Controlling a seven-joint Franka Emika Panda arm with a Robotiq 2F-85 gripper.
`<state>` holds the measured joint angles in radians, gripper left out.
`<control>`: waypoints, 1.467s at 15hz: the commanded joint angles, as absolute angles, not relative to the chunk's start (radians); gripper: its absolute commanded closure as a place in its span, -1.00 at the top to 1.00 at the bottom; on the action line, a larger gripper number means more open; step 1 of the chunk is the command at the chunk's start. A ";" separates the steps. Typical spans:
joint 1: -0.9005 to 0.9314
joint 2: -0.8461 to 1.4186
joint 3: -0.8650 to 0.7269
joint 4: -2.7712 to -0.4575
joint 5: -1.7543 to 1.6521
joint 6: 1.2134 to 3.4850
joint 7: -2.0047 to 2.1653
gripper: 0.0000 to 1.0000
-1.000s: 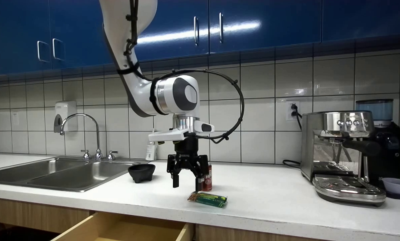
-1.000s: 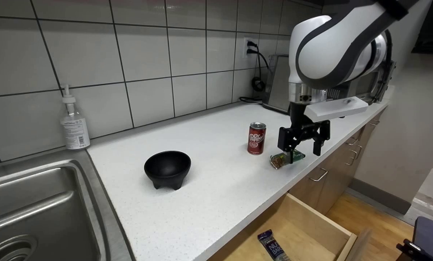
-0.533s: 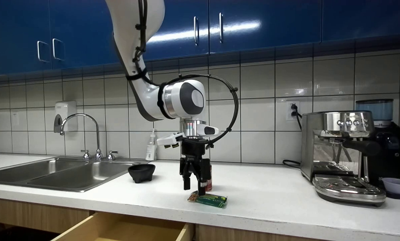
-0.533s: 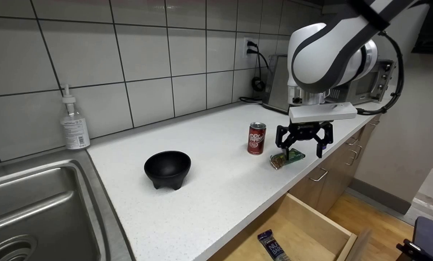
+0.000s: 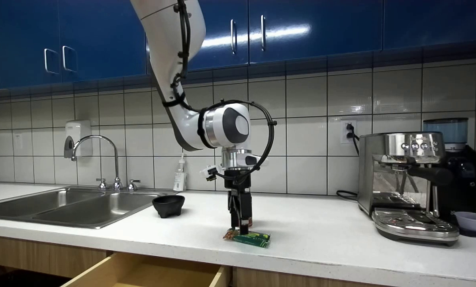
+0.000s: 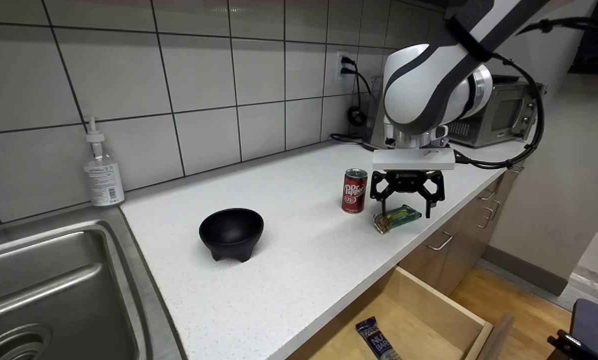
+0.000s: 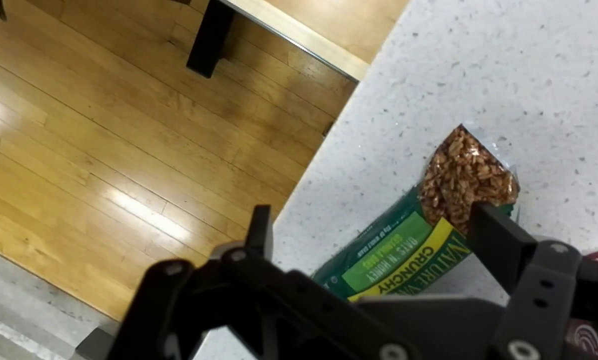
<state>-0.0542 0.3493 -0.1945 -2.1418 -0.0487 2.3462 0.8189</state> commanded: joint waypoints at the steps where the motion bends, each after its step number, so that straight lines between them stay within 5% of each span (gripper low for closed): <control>1: -0.048 0.399 -0.203 -2.070 -0.015 2.326 0.881 1.00; 22: -0.065 0.478 -0.225 -2.008 0.070 2.351 0.921 1.00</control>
